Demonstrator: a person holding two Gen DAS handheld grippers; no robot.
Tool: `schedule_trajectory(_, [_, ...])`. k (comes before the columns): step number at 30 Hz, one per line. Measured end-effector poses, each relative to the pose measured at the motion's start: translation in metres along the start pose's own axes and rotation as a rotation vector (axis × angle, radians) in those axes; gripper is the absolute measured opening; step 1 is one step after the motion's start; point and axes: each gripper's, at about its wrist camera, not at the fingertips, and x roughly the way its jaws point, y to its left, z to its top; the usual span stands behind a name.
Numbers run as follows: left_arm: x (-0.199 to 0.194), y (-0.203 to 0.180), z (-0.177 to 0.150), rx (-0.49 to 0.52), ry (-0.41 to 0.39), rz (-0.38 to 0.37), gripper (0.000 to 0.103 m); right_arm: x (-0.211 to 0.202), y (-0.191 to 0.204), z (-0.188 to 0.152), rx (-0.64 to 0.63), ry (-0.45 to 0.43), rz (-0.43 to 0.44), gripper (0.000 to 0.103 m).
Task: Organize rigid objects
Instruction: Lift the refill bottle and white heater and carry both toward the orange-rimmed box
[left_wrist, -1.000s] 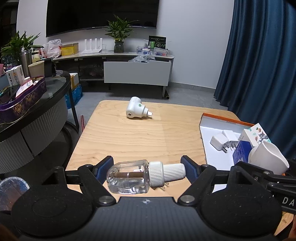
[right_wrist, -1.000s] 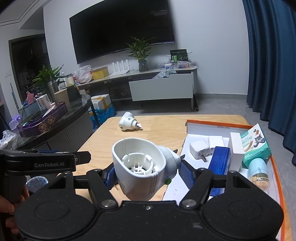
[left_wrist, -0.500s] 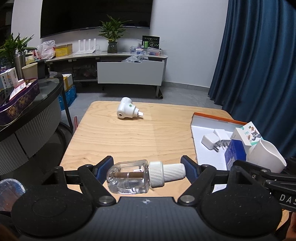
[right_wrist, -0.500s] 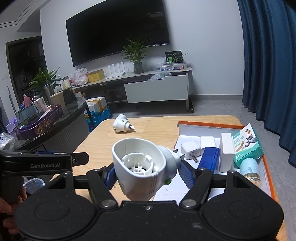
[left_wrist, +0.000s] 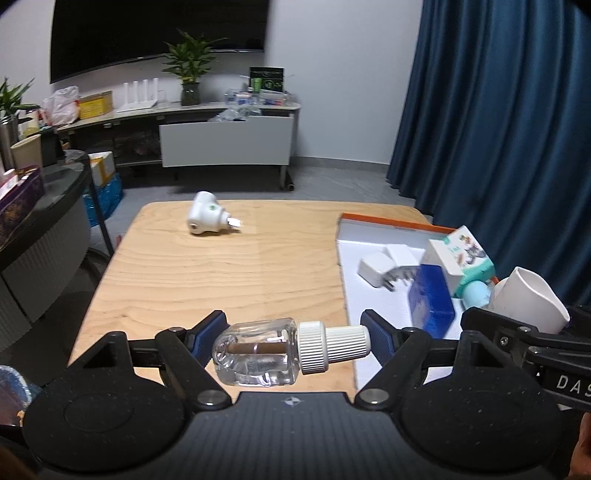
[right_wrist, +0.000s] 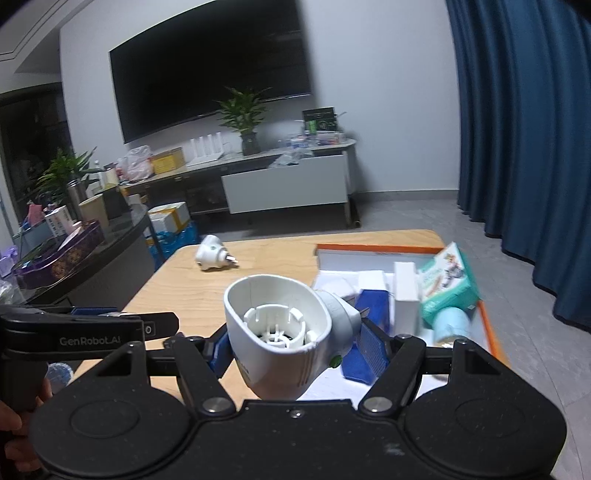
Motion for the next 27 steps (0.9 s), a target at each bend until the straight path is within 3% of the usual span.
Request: schedule_trajectory(27, [0.015,-0.065,-0.006,0.101,0.049,-0.145,0.081,-0.022,-0.056,-0.013,0.092,-0.008,-0.130,0.082])
